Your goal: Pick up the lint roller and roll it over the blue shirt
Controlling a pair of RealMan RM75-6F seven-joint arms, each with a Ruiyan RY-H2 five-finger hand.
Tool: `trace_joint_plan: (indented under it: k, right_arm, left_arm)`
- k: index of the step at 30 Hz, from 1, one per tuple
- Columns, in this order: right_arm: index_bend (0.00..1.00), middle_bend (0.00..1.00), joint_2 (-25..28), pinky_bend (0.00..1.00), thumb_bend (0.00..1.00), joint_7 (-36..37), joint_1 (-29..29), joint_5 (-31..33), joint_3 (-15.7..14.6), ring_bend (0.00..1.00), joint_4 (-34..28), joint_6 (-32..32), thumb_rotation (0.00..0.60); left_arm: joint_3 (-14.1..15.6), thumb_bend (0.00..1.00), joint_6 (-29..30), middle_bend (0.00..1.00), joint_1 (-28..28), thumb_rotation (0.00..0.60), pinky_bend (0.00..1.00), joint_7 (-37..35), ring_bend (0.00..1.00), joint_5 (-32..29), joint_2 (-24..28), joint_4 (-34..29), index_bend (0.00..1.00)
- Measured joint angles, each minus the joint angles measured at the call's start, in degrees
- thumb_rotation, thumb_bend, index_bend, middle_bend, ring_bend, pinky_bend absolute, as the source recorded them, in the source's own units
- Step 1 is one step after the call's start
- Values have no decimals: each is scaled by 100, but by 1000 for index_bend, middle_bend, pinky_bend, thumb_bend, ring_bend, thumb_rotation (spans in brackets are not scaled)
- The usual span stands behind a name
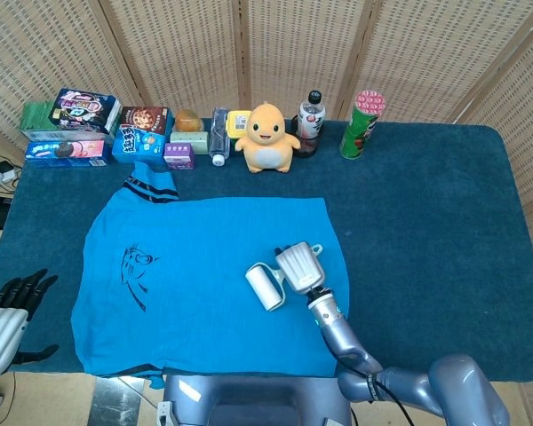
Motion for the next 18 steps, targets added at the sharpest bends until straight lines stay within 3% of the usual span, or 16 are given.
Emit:
trace_joint_plan:
  k: [18]
  right_arm:
    - [502,670,392,1000,1000,1057,-204,-477,121,771,1147,-340,600]
  left_arm:
    - [16,89,-14,0,0,600,11,126,0,-14,-42,-41,0]
